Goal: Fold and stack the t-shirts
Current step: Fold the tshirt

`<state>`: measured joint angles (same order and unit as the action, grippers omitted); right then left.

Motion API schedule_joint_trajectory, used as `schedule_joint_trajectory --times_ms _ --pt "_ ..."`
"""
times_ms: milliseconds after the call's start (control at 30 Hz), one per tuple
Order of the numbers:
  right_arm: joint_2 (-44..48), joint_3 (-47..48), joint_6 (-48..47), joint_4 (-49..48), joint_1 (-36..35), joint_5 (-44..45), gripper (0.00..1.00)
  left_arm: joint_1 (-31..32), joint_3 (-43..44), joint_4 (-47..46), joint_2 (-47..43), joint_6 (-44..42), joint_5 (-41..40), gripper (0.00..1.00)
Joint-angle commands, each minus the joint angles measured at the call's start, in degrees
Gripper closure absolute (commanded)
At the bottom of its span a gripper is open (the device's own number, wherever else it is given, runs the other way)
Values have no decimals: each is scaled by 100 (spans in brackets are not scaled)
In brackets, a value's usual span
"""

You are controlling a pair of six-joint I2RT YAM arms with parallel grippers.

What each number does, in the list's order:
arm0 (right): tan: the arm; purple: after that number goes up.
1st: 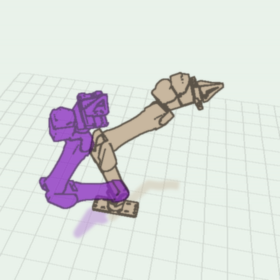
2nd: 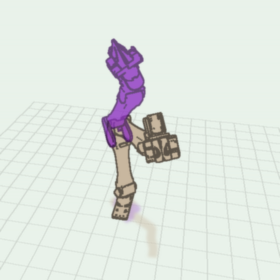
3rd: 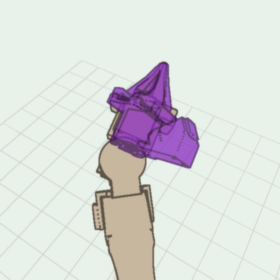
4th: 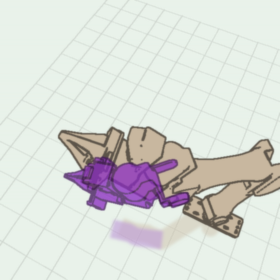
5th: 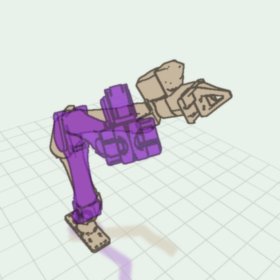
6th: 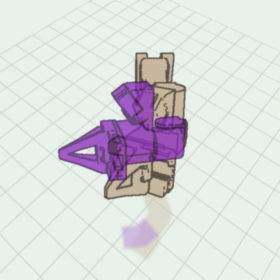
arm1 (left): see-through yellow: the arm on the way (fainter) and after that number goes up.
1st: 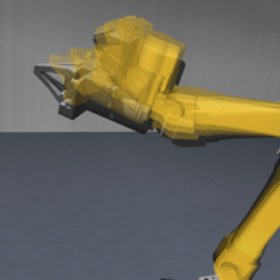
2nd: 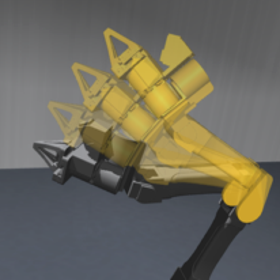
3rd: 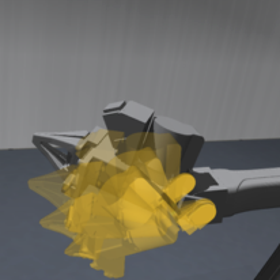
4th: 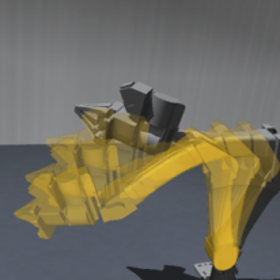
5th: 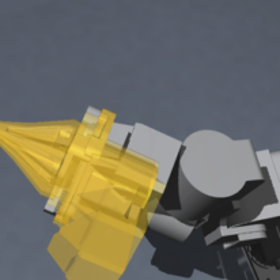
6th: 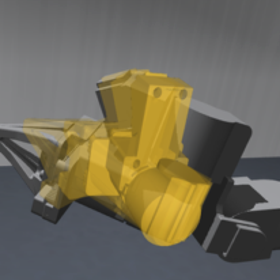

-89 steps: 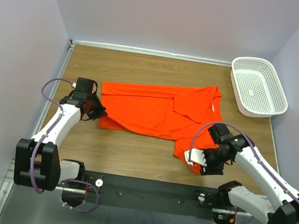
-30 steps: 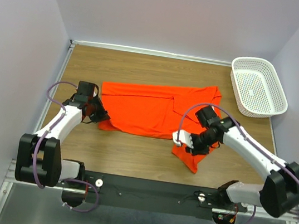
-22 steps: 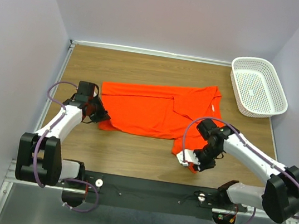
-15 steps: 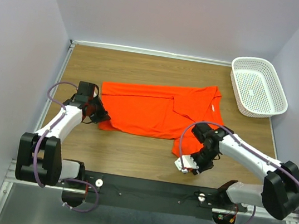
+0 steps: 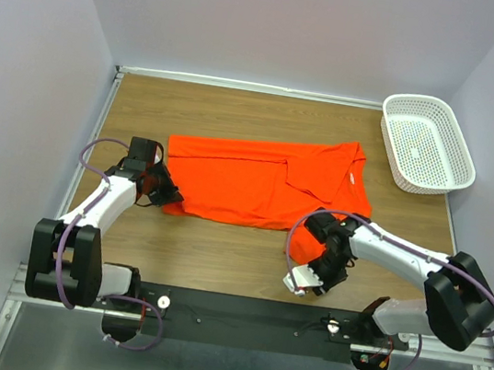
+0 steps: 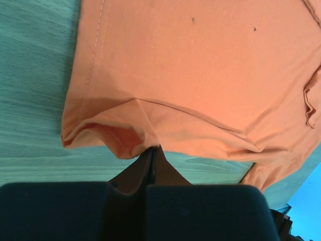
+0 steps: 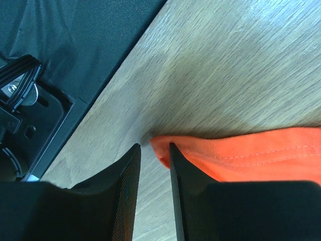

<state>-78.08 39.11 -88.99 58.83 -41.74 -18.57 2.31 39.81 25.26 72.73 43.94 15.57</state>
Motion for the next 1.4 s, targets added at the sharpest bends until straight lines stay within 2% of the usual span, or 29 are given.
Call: schedule_joint_trajectory --times_ms 0,67,300,333,500,567,633,800,933,1200,1367 --pt "-286 -158 48 -495 -63 284 63 -37 -26 -91 -13 0 174 100" --pt "-313 -211 66 -591 -54 249 65 -37 -35 -91 -22 -17 209 100" --pt "-357 -352 294 -803 -54 161 83 -37 -96 -135 -13 -26 235 100" --pt "-339 -343 382 -838 -54 100 99 -37 -105 -161 -22 -26 236 100" --pt "3 -194 707 -794 -54 -164 99 -37 -114 -170 -22 -44 280 100" --pt "196 -19 1119 -715 -54 -217 99 -37 -88 -126 -57 -70 280 100" --pt "346 375 1610 -532 -45 -279 99 -37 -61 -100 -74 -88 280 100" --pt "741 1071 2069 -91 104 -665 99 -37 35 -47 -119 -158 288 100" --pt "988 1467 2543 -38 359 -859 99 -46 123 6 -180 -193 192 100" --pt "1172 2056 2957 -38 1492 -1035 100 -64 211 49 -206 -281 192 100" --pt "1313 2328 3308 -38 1625 -1166 99 -81 246 50 -250 -334 157 100"
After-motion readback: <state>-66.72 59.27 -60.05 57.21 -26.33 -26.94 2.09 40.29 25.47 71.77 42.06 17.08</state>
